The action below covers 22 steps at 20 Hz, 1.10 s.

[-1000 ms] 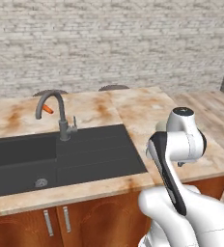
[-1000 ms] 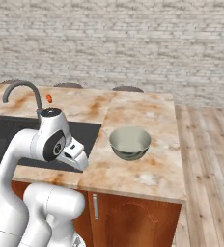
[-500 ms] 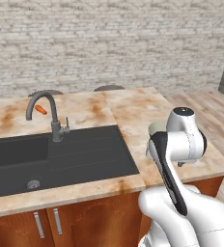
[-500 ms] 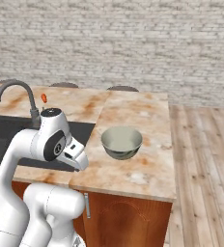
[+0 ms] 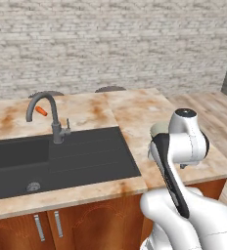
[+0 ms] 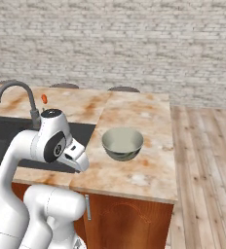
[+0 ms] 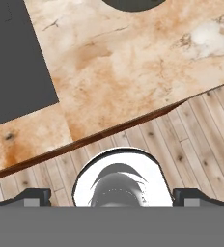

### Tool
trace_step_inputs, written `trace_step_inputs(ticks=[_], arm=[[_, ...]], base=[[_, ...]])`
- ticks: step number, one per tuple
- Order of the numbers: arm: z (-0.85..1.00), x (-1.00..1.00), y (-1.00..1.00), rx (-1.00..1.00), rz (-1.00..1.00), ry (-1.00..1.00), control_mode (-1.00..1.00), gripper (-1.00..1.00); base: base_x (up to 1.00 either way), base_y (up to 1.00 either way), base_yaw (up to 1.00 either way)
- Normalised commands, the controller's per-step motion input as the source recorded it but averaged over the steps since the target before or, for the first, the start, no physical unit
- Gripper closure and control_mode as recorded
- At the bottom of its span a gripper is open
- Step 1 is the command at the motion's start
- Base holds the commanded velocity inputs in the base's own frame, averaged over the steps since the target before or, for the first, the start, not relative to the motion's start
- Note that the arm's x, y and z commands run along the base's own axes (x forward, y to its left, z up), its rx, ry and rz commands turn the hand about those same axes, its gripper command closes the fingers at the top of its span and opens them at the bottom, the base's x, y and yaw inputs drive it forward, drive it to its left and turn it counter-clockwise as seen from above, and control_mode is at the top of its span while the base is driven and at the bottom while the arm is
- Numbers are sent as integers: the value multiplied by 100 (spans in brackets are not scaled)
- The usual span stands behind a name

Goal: Place the two vegetables and bowl onto the tray for setting up a vegetable dip station.

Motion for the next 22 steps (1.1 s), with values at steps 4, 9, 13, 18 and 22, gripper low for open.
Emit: trace_step_inputs(ticks=[4,9,13,18,22], arm=[[0,0,0,0,0,0,100,-100],[0,0,0,0,0,0,100,-100],[0,0,0,0,0,0,-100,-100],[17,0,0,0,3,-1,-100,-100],[26,0,0,0,16,-4,-100,-100]], base=[[0,0,0],[0,0,0],[0,0,0],[0,0,0],[0,0,0]])
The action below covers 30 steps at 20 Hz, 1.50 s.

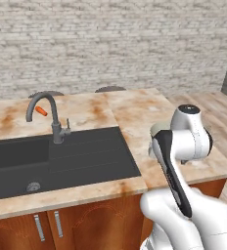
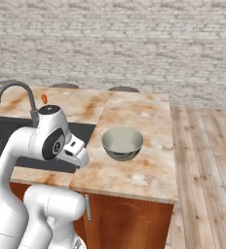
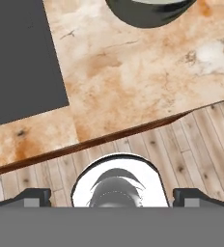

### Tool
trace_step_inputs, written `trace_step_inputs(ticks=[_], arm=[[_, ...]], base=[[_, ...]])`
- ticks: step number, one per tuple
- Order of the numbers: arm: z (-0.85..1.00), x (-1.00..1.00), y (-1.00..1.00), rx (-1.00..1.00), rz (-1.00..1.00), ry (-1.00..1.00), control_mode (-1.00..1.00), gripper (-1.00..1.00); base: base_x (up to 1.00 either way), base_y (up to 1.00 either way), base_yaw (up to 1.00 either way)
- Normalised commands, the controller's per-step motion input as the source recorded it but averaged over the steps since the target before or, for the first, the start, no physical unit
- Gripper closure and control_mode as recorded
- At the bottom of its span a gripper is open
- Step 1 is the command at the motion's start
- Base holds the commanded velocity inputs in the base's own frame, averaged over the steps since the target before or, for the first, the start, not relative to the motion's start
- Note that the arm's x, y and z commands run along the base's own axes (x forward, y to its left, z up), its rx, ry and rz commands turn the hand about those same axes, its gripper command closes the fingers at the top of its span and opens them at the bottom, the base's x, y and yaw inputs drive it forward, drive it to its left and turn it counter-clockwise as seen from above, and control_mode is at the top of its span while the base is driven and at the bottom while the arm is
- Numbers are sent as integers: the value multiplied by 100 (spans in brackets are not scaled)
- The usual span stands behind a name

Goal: Place the two vegetables and bowl onto the tray for setting up a vegetable dip station.

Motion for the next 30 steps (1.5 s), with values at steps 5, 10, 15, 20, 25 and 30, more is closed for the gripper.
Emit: trace_step_inputs(ticks=[5,10,15,20,25,30], arm=[[12,15,-4,-1,22,1,-100,-100],[0,32,-13,-2,27,0,-100,-100],[0,47,-10,-4,15,1,-100,-100],[0,44,-3,-6,6,2,-100,-100],[0,39,-6,-8,1,2,-100,-100],[-2,32,-15,-5,1,8,-100,-100]], base=[[0,0,0],[0,0,0],[0,0,0],[0,0,0],[0,0,0],[0,0,0]])
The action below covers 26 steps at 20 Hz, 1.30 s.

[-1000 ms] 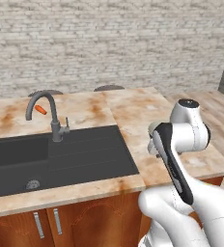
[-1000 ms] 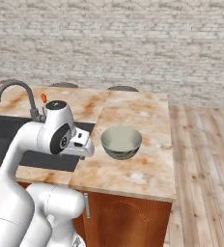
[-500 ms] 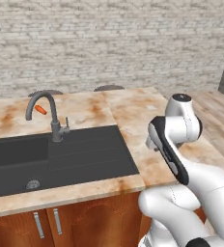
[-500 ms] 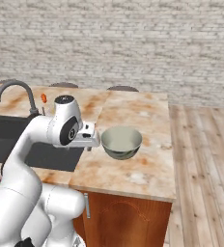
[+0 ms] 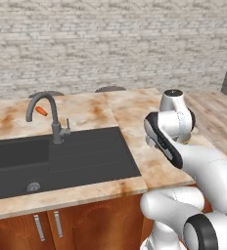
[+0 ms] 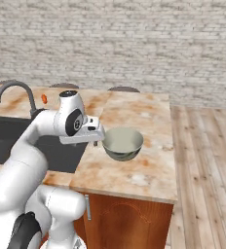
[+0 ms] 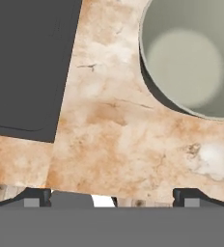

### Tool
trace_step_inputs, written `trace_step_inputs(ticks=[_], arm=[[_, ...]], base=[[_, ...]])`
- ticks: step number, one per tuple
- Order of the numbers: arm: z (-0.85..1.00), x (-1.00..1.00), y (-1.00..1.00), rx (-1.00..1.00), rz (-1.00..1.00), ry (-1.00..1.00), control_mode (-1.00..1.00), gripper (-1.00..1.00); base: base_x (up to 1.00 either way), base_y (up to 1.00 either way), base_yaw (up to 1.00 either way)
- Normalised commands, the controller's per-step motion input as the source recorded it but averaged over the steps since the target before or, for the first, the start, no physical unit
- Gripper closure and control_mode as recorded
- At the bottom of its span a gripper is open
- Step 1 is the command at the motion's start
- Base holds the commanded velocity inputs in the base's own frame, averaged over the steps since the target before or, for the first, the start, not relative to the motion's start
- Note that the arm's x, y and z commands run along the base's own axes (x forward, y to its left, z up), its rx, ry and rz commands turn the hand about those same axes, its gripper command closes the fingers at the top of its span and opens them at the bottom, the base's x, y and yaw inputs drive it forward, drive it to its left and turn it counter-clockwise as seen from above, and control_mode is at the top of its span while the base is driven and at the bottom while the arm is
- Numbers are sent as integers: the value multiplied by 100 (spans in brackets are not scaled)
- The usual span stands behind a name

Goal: Place the two vegetables and bowl onto the tray for setting up a vegetable dip station.

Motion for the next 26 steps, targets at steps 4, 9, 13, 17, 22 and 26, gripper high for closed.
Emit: trace_step_inputs(ticks=[4,9,13,17,22,26], arm=[[-10,32,-17,-4,6,6,-100,-100],[-19,33,-9,-1,8,2,-100,-100],[-27,29,-6,0,6,2,-100,-100],[-29,32,-4,0,4,4,-100,-100],[-27,34,-6,0,4,8,-100,-100],[-21,36,-4,0,4,10,-100,-100]], base=[[0,0,0],[0,0,0],[0,0,0],[0,0,0],[0,0,0],[0,0,0]])
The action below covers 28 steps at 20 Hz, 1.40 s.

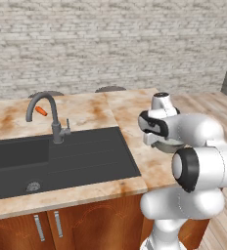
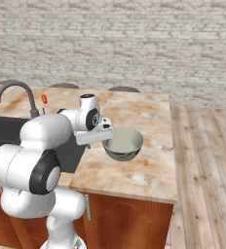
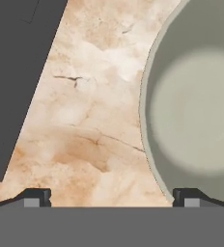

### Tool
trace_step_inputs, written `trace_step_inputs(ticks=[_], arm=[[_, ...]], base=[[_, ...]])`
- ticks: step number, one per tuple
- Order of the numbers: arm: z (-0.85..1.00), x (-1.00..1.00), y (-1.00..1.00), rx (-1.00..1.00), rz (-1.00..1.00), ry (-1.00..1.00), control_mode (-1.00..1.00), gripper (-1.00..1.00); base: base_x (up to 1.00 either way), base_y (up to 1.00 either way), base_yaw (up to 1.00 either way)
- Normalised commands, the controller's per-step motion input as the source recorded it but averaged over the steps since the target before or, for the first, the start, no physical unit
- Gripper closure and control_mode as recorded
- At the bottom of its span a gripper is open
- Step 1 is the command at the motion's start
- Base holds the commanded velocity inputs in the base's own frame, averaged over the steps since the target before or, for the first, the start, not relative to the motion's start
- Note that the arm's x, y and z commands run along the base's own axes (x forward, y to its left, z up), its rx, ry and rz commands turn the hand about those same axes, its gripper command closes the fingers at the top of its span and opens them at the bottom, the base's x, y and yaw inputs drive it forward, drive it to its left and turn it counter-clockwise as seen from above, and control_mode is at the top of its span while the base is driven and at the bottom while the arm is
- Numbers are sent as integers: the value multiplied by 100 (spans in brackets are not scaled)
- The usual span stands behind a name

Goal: Place the two vegetables and bowl onto the tray for setting up a vegetable dip station.

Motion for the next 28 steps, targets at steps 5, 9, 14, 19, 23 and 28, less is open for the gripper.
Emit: trace_step_inputs(ticks=[5,9,14,19,23,28], arm=[[-17,26,-11,0,4,8,-100,-100],[-17,16,-11,0,2,15,-100,-100],[-18,14,-6,0,0,7,-100,-100],[-15,18,-4,0,0,0,-100,-100],[-18,12,-1,0,0,0,-100,-100],[-24,1,1,0,0,0,-100,100]], base=[[0,0,0],[0,0,0],[0,0,0],[0,0,0],[0,0,0],[0,0,0]])
